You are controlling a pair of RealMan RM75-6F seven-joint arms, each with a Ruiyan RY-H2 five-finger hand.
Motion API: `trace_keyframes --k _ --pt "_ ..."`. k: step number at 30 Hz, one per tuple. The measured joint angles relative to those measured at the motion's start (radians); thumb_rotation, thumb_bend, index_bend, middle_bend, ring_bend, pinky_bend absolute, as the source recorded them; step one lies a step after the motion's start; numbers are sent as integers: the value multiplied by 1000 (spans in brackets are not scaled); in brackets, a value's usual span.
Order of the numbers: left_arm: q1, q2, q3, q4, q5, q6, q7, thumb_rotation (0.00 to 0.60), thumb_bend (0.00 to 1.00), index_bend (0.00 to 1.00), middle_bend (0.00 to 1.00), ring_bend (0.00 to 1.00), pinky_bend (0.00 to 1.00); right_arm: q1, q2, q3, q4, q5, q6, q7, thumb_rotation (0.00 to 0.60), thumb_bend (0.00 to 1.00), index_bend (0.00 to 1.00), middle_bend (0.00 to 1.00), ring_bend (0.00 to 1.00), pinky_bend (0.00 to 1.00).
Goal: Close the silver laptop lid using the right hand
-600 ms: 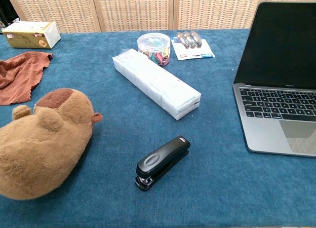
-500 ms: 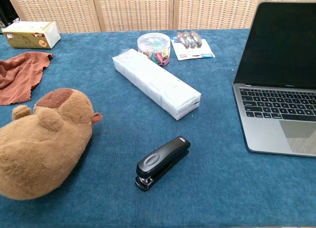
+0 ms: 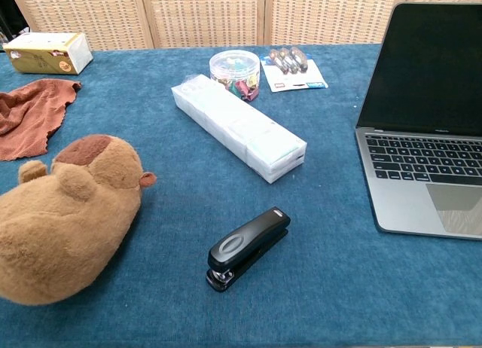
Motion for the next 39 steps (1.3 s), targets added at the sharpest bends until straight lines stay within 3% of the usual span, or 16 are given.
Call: trace_keyframes --k 22,39 --pt "6 11 -1 -11 2 9 -21 600 246 66 0 0 0 2 6 4 -25 -14 9 0 600 169 0 0 0 0" --pt "10 16 -2 -12 14 21 -34 600 245 65 0 0 0 108 72 87 -138 -19 -54 -50 600 168 0 0 0 0"
